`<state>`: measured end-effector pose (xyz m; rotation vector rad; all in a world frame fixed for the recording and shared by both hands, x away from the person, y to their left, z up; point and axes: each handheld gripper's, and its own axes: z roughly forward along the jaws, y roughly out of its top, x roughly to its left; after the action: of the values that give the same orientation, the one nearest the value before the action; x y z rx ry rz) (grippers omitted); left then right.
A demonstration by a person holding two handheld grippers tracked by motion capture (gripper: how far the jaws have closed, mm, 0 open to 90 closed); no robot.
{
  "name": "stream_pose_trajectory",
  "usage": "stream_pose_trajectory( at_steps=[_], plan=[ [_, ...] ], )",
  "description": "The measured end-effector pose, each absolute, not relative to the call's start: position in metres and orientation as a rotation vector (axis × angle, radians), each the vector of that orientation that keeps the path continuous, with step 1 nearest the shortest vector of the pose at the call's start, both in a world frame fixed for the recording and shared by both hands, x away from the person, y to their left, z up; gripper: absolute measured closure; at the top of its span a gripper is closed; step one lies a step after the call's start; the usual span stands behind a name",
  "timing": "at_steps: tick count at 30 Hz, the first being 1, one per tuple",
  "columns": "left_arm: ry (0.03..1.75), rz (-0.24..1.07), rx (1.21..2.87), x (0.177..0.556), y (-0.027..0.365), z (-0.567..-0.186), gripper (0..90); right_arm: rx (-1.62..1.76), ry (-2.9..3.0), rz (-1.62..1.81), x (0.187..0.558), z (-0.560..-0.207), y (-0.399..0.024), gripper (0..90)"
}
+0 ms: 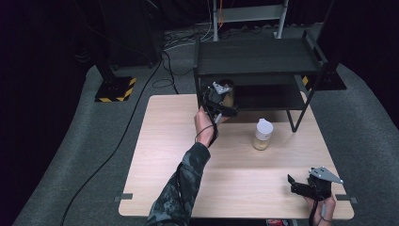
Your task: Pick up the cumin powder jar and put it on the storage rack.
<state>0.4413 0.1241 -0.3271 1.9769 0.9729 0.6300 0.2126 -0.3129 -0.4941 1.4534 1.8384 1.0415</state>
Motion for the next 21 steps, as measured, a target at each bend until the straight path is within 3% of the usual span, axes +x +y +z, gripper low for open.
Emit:
stream_pose_trajectory(
  at_steps=[8, 21],
  plan=[
    [0.897, 0.604, 2.041, 0.409, 0.144, -0.336, 0.0, 1.455, 1.835, 1.043, 0.212, -0.494, -0.313, 0.5],
    [0.936, 0.513, 2.107, 0.365, 0.182, -0.387, 0.0, 1.451, 1.835, 1.031, 0.212, -0.494, -0.311, 0.5]
  ],
)
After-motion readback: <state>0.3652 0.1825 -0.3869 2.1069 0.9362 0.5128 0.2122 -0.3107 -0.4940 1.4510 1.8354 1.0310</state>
